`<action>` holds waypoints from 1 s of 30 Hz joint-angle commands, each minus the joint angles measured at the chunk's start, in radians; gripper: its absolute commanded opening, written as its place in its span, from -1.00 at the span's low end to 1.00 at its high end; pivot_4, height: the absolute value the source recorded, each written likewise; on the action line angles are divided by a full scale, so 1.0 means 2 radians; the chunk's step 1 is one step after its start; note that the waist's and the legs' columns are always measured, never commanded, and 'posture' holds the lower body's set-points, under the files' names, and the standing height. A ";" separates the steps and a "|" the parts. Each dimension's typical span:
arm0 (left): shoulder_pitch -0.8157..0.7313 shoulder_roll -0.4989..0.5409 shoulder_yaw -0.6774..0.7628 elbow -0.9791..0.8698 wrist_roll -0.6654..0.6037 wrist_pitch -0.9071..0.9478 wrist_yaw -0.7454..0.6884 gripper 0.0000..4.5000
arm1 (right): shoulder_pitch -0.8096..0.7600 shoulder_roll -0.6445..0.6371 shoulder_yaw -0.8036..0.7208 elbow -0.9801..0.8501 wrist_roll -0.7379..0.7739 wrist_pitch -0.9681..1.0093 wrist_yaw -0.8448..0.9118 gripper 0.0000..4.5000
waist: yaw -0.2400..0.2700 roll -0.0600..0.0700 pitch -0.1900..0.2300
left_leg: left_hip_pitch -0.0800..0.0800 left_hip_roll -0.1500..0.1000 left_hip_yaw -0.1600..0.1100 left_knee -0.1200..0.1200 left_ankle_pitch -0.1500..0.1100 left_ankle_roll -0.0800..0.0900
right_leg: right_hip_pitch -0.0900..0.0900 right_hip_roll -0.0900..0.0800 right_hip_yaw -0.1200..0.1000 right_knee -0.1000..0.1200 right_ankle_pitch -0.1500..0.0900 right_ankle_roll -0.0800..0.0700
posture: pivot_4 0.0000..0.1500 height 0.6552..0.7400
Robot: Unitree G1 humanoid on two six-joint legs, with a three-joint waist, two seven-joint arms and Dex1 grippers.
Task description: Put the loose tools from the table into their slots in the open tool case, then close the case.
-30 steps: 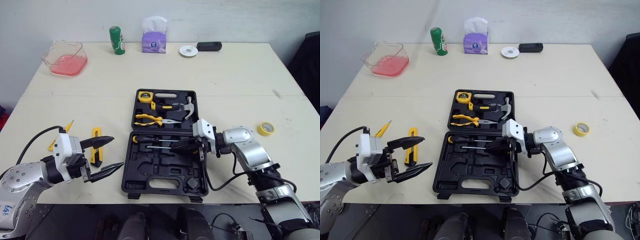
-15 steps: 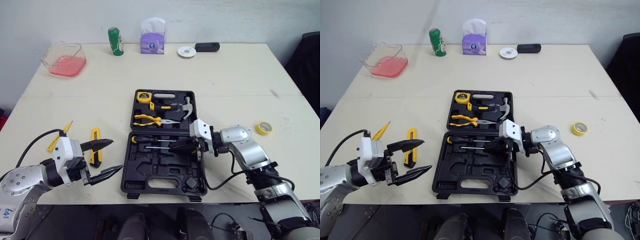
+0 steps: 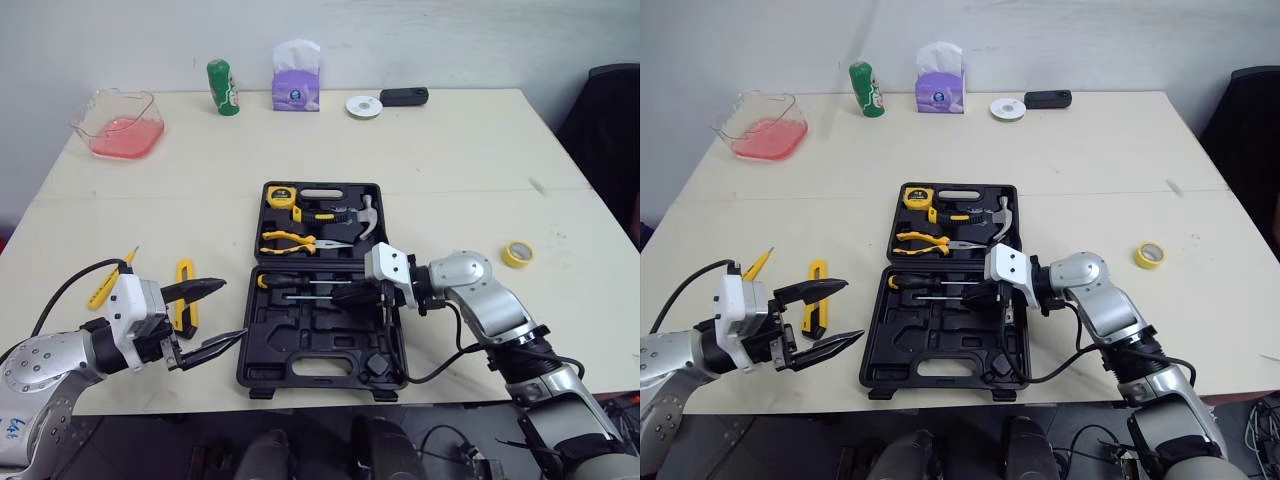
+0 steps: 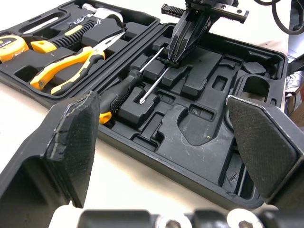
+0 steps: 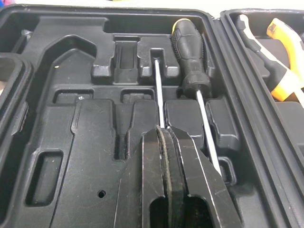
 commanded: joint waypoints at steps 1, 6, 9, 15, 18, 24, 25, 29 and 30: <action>0.002 -0.003 0.002 -0.021 0.003 -0.007 0.005 1.00 | 0.017 -0.005 0.019 0.023 -0.023 0.010 0.000 -0.96 | 0.000 0.000 0.000 | 0.000 0.000 0.000 0.000 0.000 0.000 | 0.000 0.000 0.000 0.000 0.000 0.000 | 1.00 1.00; -0.009 -0.003 0.000 -0.020 0.028 -0.036 0.011 1.00 | 0.018 0.004 -0.044 0.005 0.044 -0.021 0.014 -0.96 | 0.000 0.000 0.000 | 0.000 0.000 0.000 0.000 0.000 0.000 | 0.000 0.000 0.000 0.000 0.000 0.000 | 1.00 1.00; -0.030 0.001 0.001 -0.023 0.050 -0.059 0.016 1.00 | 0.044 -0.011 -0.102 -0.026 0.113 -0.071 0.072 -0.96 | 0.006 0.001 0.002 | -0.002 0.000 -0.001 0.000 0.000 0.000 | -0.001 0.000 0.000 -0.001 0.000 0.000 | 1.00 1.00; -0.006 -0.007 0.050 0.016 0.045 -0.060 0.027 1.00 | 0.092 -0.072 -0.202 -0.037 0.170 -0.071 0.084 -0.85 | 0.011 0.002 0.002 | -0.002 0.000 0.000 0.000 0.000 0.001 | -0.001 0.000 -0.001 -0.002 0.000 0.000 | 1.00 1.00; 0.036 -0.004 0.104 0.053 0.053 -0.047 0.038 1.00 | 0.129 -0.117 -0.261 -0.016 0.159 -0.099 0.072 -0.38 | 0.012 0.002 0.002 | -0.002 0.000 0.000 0.000 0.000 0.000 | -0.001 0.000 -0.001 -0.002 0.000 0.000 | 1.00 1.00; 0.082 -0.009 0.192 0.113 0.080 -0.046 0.079 1.00 | 0.207 -0.174 -0.385 0.076 0.119 -0.169 -0.012 0.98 | 0.017 0.002 0.003 | -0.001 0.000 0.000 0.000 0.000 0.001 | 0.000 0.000 -0.001 -0.002 0.000 0.000 | 1.00 1.00; 0.078 -0.014 0.206 0.132 0.078 -0.043 0.093 1.00 | 0.214 -0.178 -0.400 0.095 0.115 -0.176 -0.029 0.98 | 0.019 0.002 0.003 | -0.001 0.000 0.000 0.000 0.000 0.001 | -0.001 -0.001 -0.001 -0.002 0.000 0.000 | 1.00 1.00; 0.061 -0.017 0.259 0.214 0.083 -0.053 0.138 1.00 | 0.237 -0.217 -0.440 0.196 0.039 -0.173 -0.187 0.98 | 0.019 0.002 0.003 | -0.001 0.000 0.001 -0.001 -0.001 0.001 | -0.001 -0.001 0.000 -0.004 0.000 0.000 | 1.00 1.00; 0.061 -0.015 0.265 0.227 0.083 -0.054 0.140 1.00 | 0.244 -0.223 -0.445 0.213 0.039 -0.178 -0.192 0.98 | 0.018 0.002 0.003 | -0.001 0.000 0.001 -0.001 -0.001 0.000 | -0.001 -0.001 0.000 -0.004 0.000 0.000 | 1.00 1.00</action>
